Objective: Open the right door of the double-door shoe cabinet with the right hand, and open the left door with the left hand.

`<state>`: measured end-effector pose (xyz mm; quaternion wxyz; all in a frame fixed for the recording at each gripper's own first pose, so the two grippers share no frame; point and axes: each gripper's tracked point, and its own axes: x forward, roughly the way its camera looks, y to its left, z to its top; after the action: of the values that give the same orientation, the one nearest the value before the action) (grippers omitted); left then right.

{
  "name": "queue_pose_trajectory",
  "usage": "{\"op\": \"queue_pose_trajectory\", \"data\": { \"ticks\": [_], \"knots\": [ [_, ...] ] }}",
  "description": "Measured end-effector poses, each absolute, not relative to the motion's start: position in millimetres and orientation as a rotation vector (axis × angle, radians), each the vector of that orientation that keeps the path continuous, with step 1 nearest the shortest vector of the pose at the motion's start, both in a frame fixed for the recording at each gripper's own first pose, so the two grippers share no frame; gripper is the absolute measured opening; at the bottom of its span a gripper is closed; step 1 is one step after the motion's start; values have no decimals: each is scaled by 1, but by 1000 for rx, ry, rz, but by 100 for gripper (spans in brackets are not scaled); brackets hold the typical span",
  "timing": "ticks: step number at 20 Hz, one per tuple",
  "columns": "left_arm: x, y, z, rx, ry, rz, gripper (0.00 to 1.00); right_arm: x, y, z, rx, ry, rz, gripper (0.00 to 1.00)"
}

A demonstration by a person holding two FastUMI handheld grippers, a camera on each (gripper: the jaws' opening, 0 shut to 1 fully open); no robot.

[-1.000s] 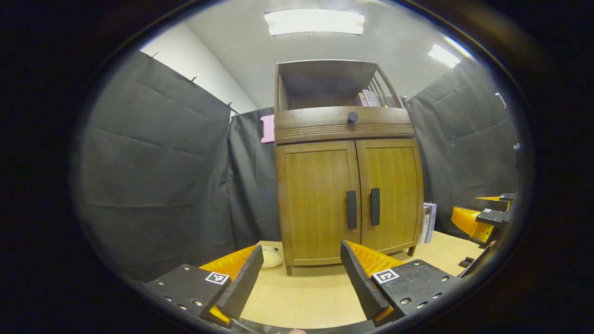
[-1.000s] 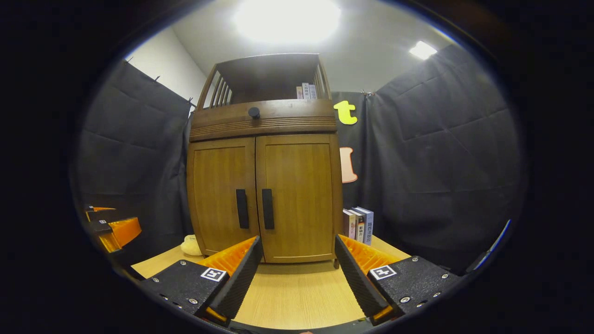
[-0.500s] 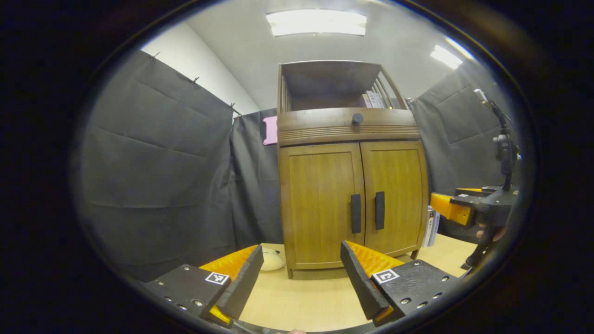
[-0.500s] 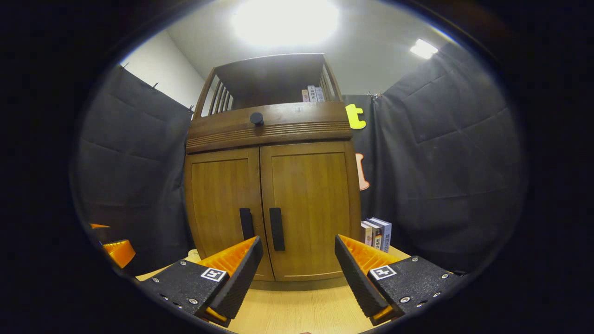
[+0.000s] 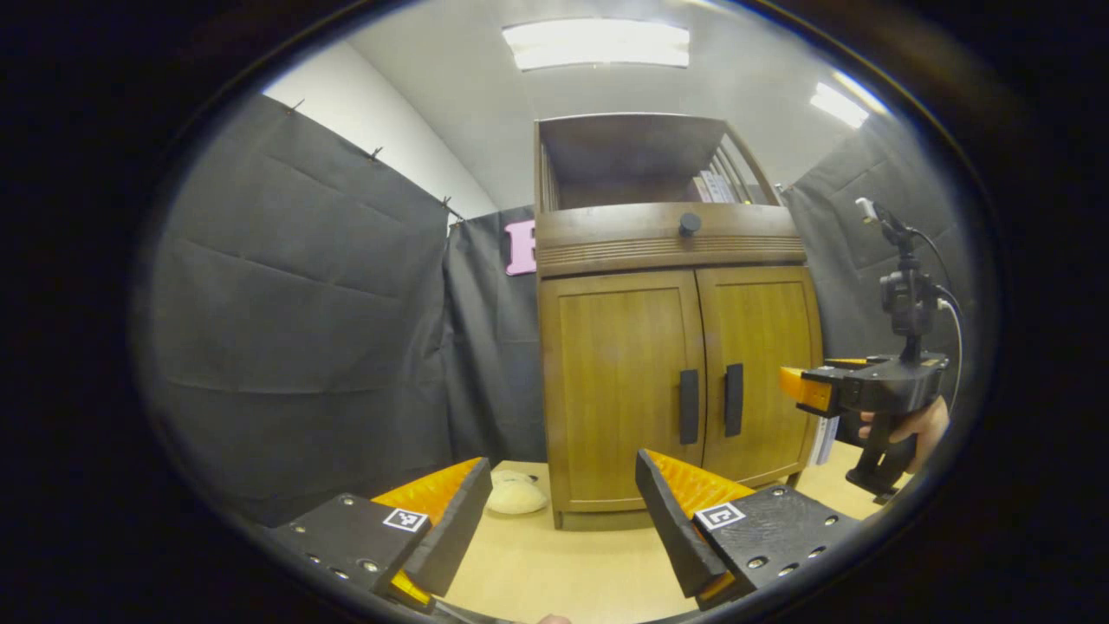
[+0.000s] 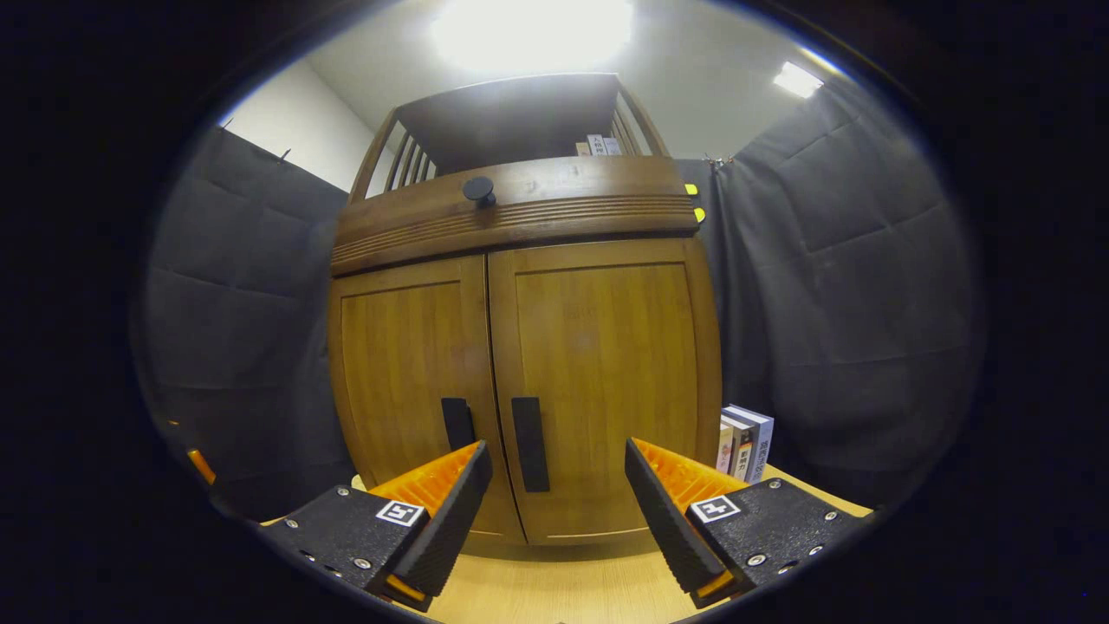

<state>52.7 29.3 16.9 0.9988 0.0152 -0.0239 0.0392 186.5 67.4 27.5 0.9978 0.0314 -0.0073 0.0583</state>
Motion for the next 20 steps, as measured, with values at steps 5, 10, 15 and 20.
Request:
{"op": "queue_pose_trajectory", "data": {
  "ticks": [5, 10, 15, 20],
  "knots": [
    [61, 46, 17, 44, -44, 121, 95, 227, 76, 15, 66, 0, 120, 95],
    [65, 61, 10, 50, -31, 164, 95, 261, 88, -7, 52, 36, 142, 95],
    [64, 66, 3, 55, -2, 194, 100, 290, 96, -21, 53, 55, 148, 94],
    [60, 72, 8, 68, 5, 221, 100, 313, 106, -35, 46, 85, 173, 78]
  ]
}}
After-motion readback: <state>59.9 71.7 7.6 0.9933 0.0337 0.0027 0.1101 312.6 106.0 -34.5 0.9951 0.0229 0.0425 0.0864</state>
